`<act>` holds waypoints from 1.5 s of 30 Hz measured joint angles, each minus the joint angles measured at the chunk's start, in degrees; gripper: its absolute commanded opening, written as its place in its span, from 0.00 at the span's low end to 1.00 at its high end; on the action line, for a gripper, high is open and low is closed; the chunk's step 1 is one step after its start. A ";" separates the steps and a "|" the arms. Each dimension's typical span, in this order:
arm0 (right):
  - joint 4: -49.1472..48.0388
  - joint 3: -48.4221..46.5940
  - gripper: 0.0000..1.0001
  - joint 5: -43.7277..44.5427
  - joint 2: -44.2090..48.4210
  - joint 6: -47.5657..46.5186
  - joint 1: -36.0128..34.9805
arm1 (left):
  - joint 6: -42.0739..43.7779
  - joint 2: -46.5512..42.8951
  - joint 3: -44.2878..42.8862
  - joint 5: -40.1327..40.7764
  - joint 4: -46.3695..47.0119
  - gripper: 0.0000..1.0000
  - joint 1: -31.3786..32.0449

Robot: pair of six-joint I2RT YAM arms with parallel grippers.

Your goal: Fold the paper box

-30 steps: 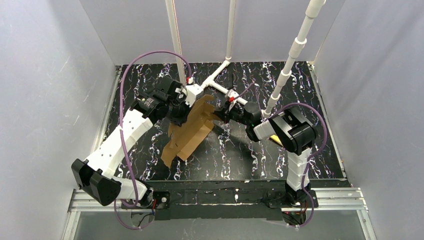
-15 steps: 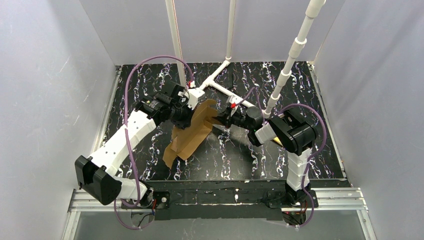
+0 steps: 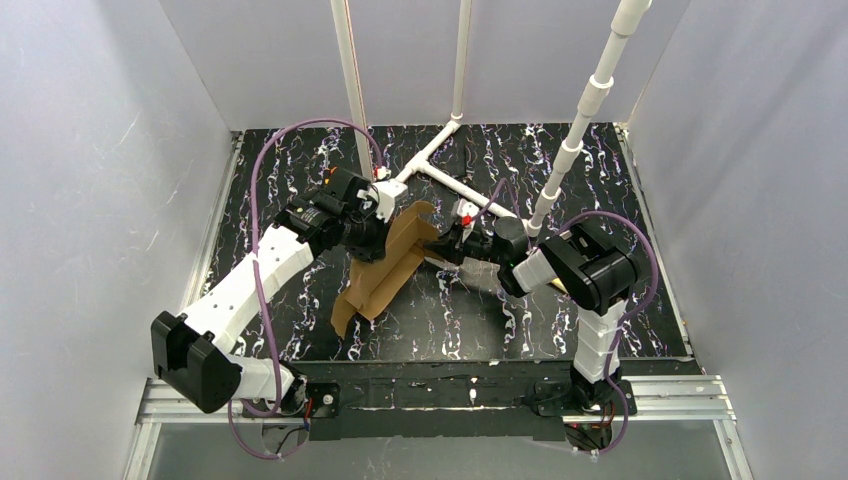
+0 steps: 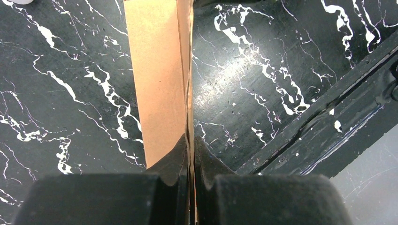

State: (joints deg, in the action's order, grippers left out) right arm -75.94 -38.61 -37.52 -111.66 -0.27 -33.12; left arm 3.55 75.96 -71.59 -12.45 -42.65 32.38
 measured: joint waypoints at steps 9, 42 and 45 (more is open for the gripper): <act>2.23 0.09 0.27 -0.87 0.74 -0.76 0.00 | -1.70 -1.51 0.74 -0.02 0.85 0.00 0.00; 22.18 -7.56 0.47 -15.80 2.62 -3.17 3.08 | -1.38 -0.63 1.60 -0.20 0.92 0.00 0.00; 26.23 -9.46 0.47 -17.29 2.71 -4.63 3.52 | -1.22 -0.52 1.60 -0.17 0.85 0.00 0.00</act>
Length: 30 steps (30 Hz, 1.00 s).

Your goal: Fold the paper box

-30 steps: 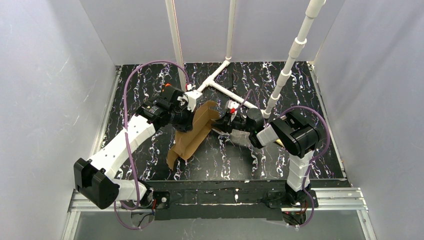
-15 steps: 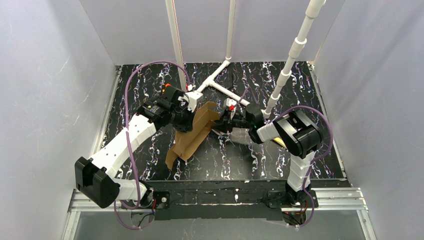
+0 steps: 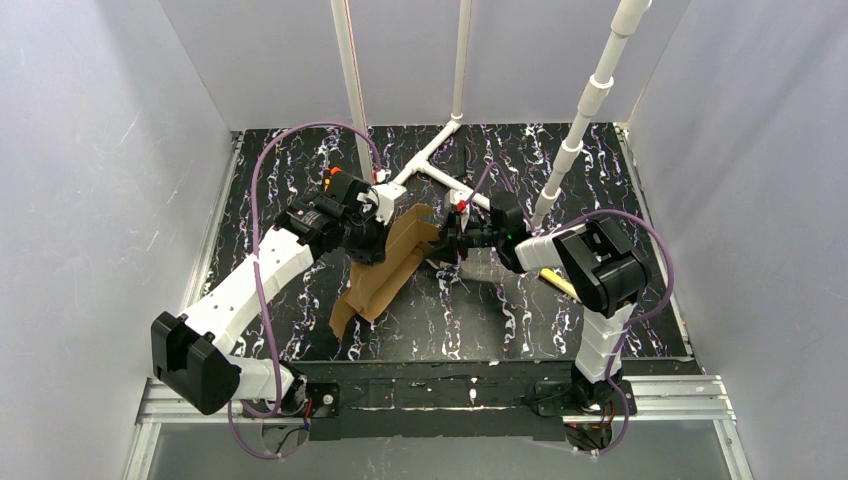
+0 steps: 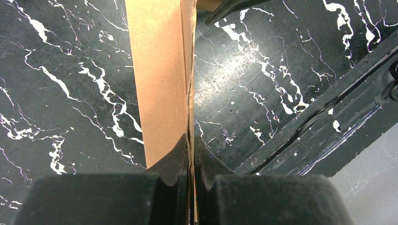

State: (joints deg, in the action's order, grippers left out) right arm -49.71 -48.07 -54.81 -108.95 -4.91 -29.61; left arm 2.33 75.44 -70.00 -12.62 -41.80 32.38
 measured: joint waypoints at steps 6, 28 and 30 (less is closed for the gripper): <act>3.93 -0.92 0.54 -3.13 0.66 -1.62 0.74 | 0.11 0.11 -0.02 0.00 -0.20 0.00 0.00; 30.73 -11.06 0.61 -11.15 0.66 -17.46 1.22 | 0.44 0.26 -0.13 0.04 -0.31 0.00 0.00; 34.05 -11.89 0.61 -11.58 0.66 -20.22 1.27 | 0.48 0.26 -0.13 0.04 -0.33 0.00 0.00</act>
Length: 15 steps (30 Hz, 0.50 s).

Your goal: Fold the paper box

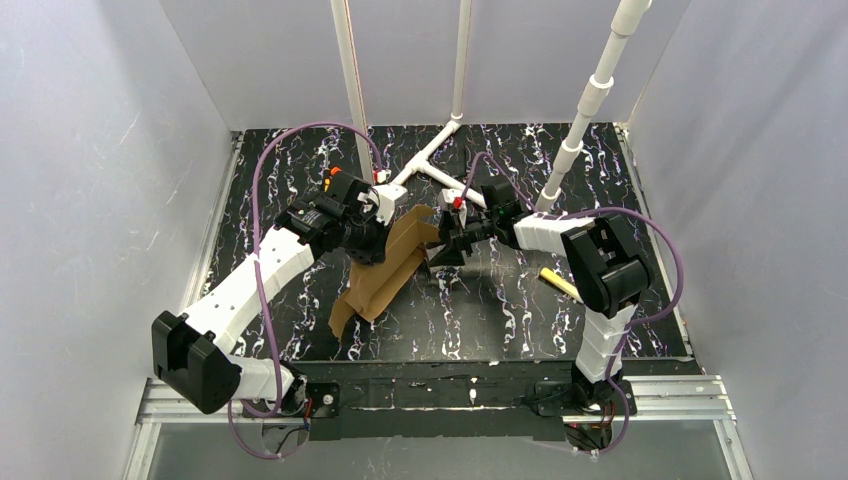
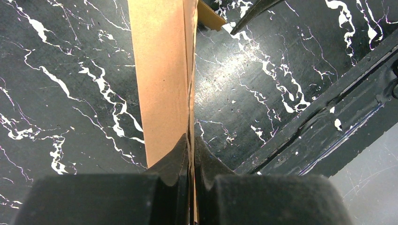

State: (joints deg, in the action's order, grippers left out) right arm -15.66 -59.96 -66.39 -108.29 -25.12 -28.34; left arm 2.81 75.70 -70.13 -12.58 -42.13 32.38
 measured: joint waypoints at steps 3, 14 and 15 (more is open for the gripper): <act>5.40 -1.46 0.61 -0.44 -0.04 -4.20 0.11 | 0.00 0.00 0.00 -0.02 0.00 0.00 0.00; 35.12 -12.09 0.62 -2.19 -3.91 -29.42 0.15 | 0.17 0.00 0.00 0.00 -0.13 0.00 0.00; 38.62 -13.70 0.61 -2.43 -4.79 -32.37 0.15 | 0.17 0.00 0.00 0.00 -0.11 0.00 0.00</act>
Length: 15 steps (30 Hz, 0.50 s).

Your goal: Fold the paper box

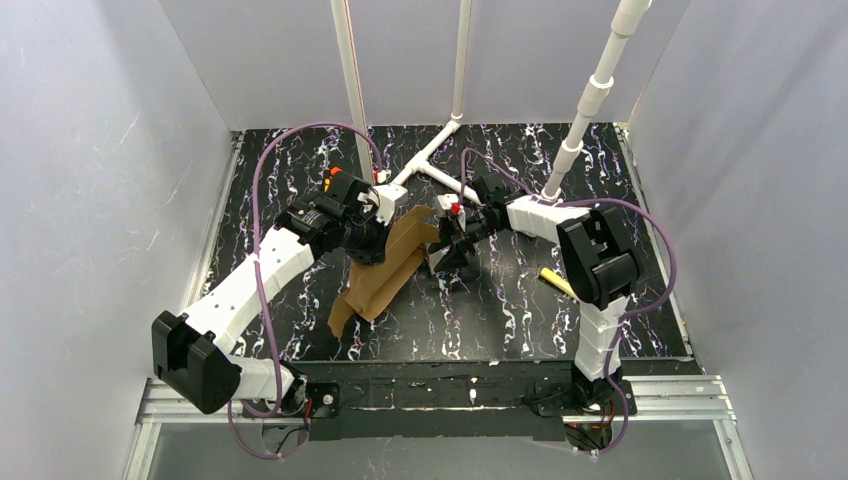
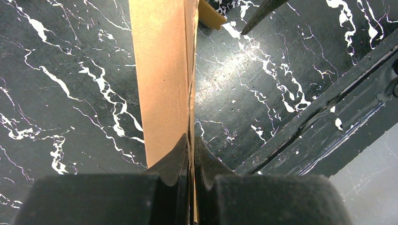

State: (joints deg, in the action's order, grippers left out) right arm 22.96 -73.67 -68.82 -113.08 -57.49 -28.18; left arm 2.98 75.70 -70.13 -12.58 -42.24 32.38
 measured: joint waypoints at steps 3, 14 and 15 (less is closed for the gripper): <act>4.68 -1.90 0.60 0.02 -1.70 -3.87 0.00 | 0.00 0.00 0.00 0.02 -0.02 0.00 0.00; -24.87 9.79 0.49 7.98 0.00 25.07 0.04 | 0.00 0.04 0.00 0.13 -0.04 0.00 0.00; -27.15 9.77 0.50 8.59 0.00 26.84 0.04 | 0.00 0.07 0.00 0.11 -0.02 0.00 0.00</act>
State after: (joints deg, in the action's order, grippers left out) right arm -4.19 -63.90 -60.23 -113.08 -30.65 -28.14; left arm 2.98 75.77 -70.13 -12.47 -42.26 32.38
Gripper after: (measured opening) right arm 0.499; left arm 0.013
